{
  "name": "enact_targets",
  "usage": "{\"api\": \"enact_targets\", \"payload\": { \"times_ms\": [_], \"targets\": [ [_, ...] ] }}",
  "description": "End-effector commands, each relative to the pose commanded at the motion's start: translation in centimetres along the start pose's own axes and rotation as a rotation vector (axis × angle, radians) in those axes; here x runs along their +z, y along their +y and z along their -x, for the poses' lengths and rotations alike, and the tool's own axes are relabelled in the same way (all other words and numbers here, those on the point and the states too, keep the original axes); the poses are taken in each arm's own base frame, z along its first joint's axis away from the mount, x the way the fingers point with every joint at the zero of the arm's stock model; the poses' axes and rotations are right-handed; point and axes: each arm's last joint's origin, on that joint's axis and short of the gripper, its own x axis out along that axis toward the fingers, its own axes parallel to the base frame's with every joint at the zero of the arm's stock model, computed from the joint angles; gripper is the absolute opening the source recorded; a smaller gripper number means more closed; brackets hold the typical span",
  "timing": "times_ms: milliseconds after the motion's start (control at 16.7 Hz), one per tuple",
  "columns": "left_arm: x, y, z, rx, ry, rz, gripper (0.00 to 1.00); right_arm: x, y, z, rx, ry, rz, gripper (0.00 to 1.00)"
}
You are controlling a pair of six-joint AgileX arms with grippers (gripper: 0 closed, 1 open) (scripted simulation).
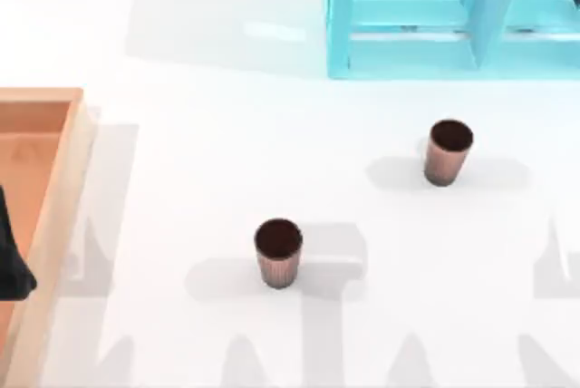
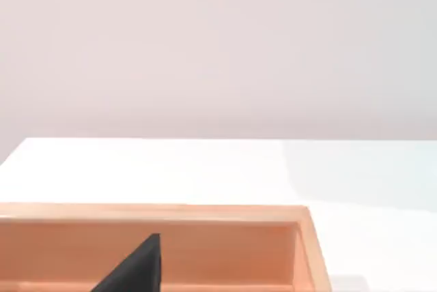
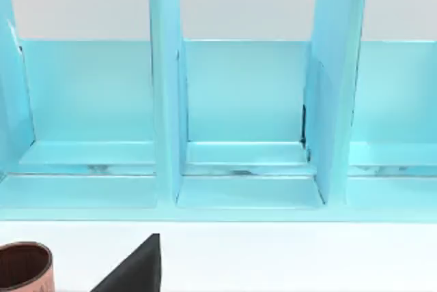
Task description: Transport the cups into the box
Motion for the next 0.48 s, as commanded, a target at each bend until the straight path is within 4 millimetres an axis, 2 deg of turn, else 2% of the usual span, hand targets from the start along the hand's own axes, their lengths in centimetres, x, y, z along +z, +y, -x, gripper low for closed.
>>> {"api": "enact_targets", "payload": {
  "times_ms": [240, 480],
  "targets": [
    [0.4, -0.1, 0.0, -0.007, 0.022, 0.008, 1.00, 0.0, 0.0, 0.0, 0.000, 0.000, 0.000, 1.00],
    [3.0, -0.7, -0.6, -0.042, 0.161, 0.054, 1.00, 0.0, 0.0, 0.0, 0.000, 0.000, 0.000, 1.00]
  ]
}}
